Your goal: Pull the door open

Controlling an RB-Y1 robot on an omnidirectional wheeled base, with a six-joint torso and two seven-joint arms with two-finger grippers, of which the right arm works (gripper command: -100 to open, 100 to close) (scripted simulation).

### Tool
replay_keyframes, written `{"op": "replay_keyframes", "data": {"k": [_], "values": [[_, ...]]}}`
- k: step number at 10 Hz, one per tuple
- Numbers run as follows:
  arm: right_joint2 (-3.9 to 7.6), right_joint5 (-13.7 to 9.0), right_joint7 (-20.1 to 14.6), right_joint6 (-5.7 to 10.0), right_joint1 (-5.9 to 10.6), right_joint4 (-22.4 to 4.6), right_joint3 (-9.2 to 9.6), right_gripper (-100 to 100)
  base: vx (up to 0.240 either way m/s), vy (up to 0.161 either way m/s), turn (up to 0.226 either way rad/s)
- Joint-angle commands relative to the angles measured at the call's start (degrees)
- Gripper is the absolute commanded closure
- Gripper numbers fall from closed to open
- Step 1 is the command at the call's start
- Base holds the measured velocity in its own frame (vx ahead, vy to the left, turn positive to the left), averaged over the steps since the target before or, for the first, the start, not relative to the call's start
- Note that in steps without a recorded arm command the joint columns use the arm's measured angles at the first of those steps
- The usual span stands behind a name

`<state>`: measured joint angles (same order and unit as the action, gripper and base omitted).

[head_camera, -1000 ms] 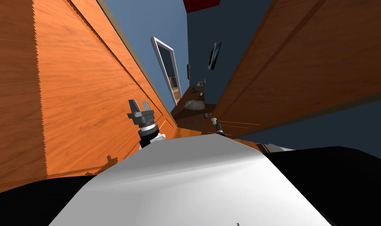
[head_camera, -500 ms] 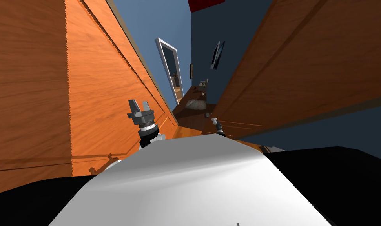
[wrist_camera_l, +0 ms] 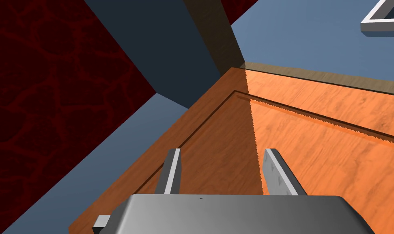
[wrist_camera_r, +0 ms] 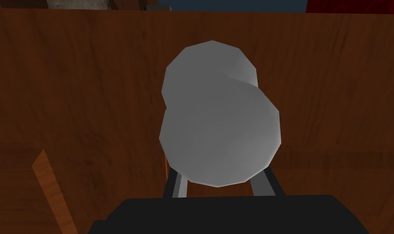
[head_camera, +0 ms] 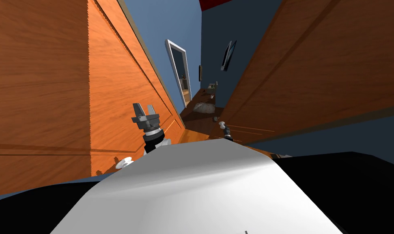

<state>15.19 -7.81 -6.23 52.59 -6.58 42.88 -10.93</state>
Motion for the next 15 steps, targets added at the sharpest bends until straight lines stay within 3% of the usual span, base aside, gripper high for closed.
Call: {"op": "replay_keyframes", "data": {"k": [1, 5, 7, 10, 12, 15], "values": [[-0.27, -0.6, -2.3, 0.21, 0.39, 0.4, 0.55, 100, -0.067, -0.029, 0.077], [-0.20, -3.0, -7.1, -0.20, 0.70, 0.4, 1.15, 100, -0.061, -0.017, 0.076], [-0.13, -5.5, -10.9, -0.62, 1.01, 0.3, 1.75, 100, -0.079, -0.018, 0.118], [-0.09, -6.7, -14.2, -0.82, 1.17, 0.2, 2.04, 100, -0.056, -0.018, 0.082], [-0.02, -9.0, -17.9, -1.23, 1.47, 0.1, 2.63, 100, -0.079, -0.015, 0.116], [0.01, -10.2, -21.3, -1.43, 1.62, 0.1, 2.92, 100, -0.065, -0.013, 0.081]]}}
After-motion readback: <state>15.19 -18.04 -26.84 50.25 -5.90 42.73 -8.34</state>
